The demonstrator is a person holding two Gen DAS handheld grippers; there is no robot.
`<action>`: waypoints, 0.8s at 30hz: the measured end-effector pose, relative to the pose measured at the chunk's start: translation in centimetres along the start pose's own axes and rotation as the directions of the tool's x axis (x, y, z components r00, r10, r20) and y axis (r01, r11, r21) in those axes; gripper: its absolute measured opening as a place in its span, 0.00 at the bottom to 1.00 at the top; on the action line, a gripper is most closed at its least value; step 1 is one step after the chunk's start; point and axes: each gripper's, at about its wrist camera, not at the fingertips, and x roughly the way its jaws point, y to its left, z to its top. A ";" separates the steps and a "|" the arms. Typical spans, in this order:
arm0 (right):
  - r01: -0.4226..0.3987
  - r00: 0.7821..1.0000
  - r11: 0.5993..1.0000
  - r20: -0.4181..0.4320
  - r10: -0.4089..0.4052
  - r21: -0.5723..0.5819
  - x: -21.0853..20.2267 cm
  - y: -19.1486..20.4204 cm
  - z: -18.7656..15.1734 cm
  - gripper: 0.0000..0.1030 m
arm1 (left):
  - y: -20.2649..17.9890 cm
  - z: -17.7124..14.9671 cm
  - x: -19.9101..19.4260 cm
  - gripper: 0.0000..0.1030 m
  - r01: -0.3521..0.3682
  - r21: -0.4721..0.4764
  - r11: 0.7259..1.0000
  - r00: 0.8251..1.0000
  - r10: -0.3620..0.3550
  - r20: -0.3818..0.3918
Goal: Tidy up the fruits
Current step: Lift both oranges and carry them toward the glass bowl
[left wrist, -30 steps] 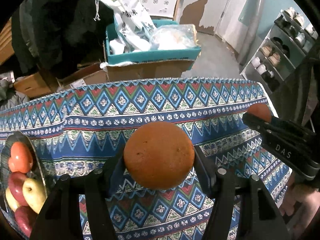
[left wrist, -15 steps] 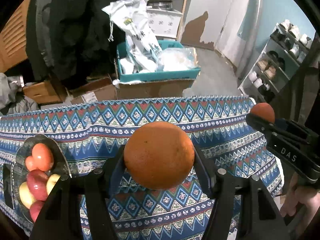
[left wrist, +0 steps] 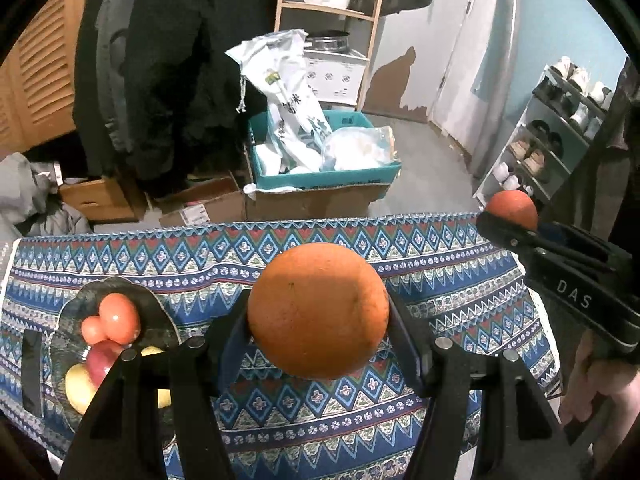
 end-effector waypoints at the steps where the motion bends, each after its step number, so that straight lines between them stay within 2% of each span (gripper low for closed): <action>1: -0.004 1.000 1.000 0.004 0.004 -0.005 -0.1 0.4 0.1 0.42 | 0.2 0.0 -0.2 0.64 0.000 -0.005 1.000 1.000 0.000 0.003; 15: -0.067 0.997 0.994 0.024 0.069 -0.083 -0.4 6.1 1.6 0.42 | 5.4 -0.3 -3.0 0.64 -0.048 -0.082 0.995 0.997 0.052 0.051; 24: -0.108 0.994 0.985 0.016 0.111 -0.131 0.2 10.1 2.5 0.42 | 9.4 -1.0 -3.5 0.64 -0.082 -0.147 0.986 0.995 0.090 0.045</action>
